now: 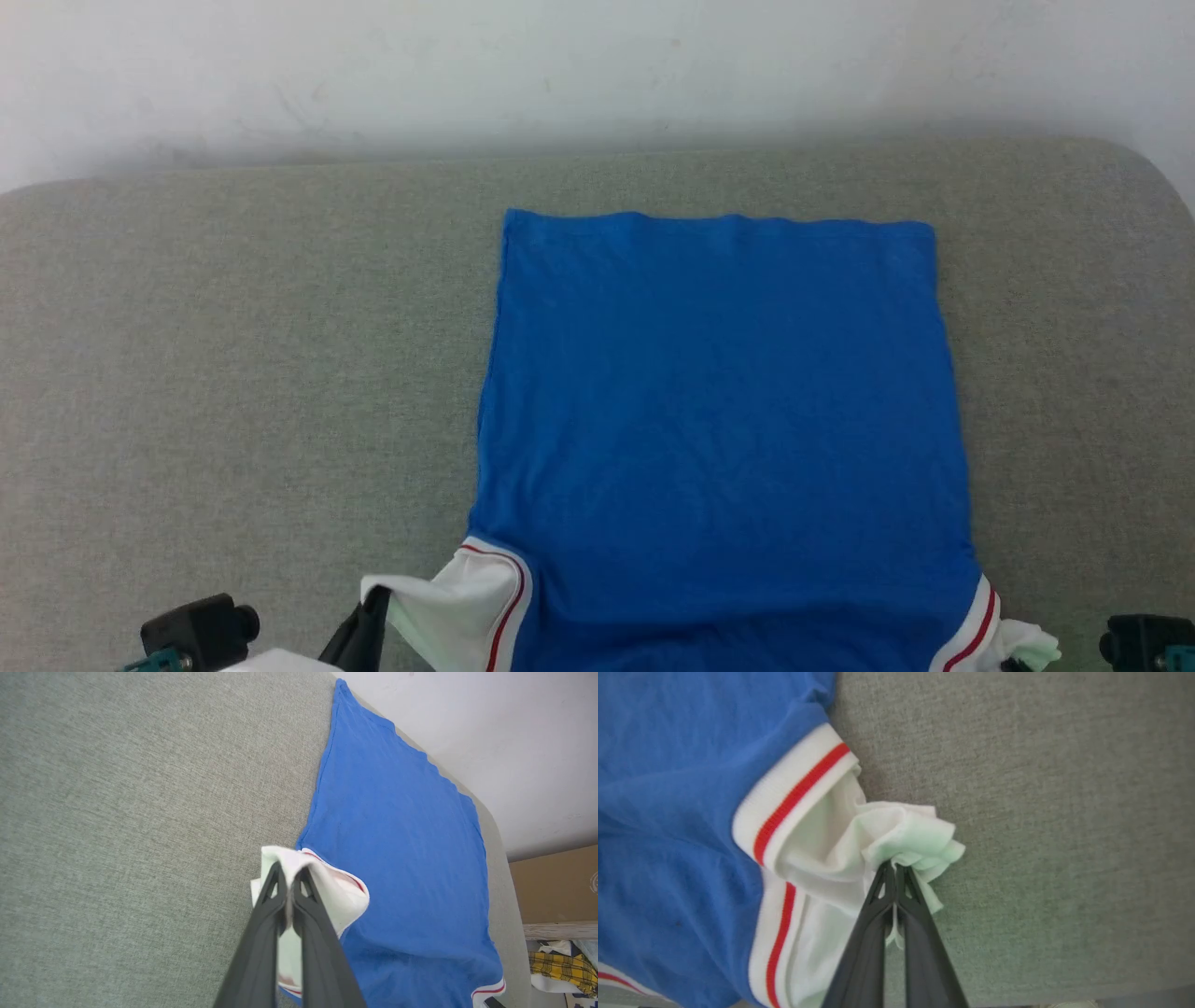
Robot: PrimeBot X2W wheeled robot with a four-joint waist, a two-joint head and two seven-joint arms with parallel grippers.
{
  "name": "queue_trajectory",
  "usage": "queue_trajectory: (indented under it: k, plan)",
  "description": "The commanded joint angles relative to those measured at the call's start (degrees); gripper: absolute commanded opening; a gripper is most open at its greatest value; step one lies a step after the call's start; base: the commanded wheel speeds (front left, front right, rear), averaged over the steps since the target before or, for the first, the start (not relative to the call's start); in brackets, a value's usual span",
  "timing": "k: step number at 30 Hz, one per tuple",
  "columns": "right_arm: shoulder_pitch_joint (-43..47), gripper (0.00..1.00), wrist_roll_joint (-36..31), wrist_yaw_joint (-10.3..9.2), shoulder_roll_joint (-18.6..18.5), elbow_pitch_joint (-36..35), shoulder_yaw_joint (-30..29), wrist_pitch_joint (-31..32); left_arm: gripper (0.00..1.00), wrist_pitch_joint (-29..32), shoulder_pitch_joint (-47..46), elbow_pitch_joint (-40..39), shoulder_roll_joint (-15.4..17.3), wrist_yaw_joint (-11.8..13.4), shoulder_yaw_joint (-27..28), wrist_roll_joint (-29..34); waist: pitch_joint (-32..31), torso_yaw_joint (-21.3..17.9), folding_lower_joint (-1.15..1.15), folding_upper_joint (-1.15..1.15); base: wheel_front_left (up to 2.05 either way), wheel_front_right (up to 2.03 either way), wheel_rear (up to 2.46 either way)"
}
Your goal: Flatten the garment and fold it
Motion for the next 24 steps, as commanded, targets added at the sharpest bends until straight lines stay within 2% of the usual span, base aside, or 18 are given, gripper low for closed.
queue_trajectory:
  k: [1,2,3,4,7,11,13,16,20,24]
  plan:
    - [-1.46,0.05,-0.53,-0.04,-0.31,1.72,0.63,-1.29,0.00,-0.09,-1.04,0.12,0.02,0.43,-0.17,0.86,0.36,0.47,-0.01,-0.01,0.00,0.00,0.00]
    - [-2.06,0.24,-0.59,-0.04,-0.29,2.76,0.77,-2.31,0.00,-0.22,-1.23,0.02,0.09,0.56,-0.27,1.26,0.37,0.55,-0.01,-0.01,0.00,0.00,0.00]
    - [-2.39,0.78,-0.46,-0.04,-0.37,3.36,0.92,-2.72,0.00,-0.40,-1.33,-0.18,0.14,0.72,-0.33,1.65,0.38,0.63,-0.01,-0.01,0.00,0.00,0.00]
    - [-2.47,1.00,-0.30,-0.04,-0.67,3.28,1.01,-2.38,0.00,-0.53,-1.32,-0.50,0.25,0.85,-0.44,2.07,0.42,0.75,-0.01,-0.01,0.00,0.00,0.00]
    - [-1.75,1.00,1.20,-0.04,-1.79,-1.60,-0.96,-0.40,0.00,-1.06,-0.99,-2.11,0.48,1.15,-0.85,3.30,0.73,1.40,-0.01,-0.01,0.00,0.00,0.00]
    - [-1.89,1.00,5.38,-0.04,-2.94,-16.35,-7.13,4.07,0.00,-2.18,-0.20,-5.30,0.53,1.84,-1.19,5.05,1.96,2.15,-0.01,-0.01,0.00,0.00,0.00]
    - [-3.88,1.00,5.48,-0.04,-4.90,-23.83,-10.98,6.66,0.00,-2.83,-0.13,-6.67,0.44,2.13,-1.41,5.92,3.03,2.57,-0.01,-0.01,0.00,0.00,0.00]
    - [-10.98,1.00,5.45,-0.04,-8.38,-28.87,-14.78,9.64,0.00,-3.41,-0.42,-8.28,0.26,2.44,-1.96,6.99,5.12,3.01,-0.01,-0.01,0.00,0.00,0.00]
    - [-23.16,1.00,4.40,-0.04,-14.79,-28.61,-13.80,12.39,0.00,-4.06,-1.64,-9.73,-0.25,2.67,-2.95,8.18,8.84,3.76,-0.01,-0.01,0.00,0.00,0.00]
    - [-36.85,1.00,3.93,-0.04,-18.36,-22.61,-9.31,14.00,0.00,-4.46,-3.07,-10.15,-0.88,2.81,-4.09,9.08,12.50,4.52,-0.01,-0.01,0.00,0.00,0.00]
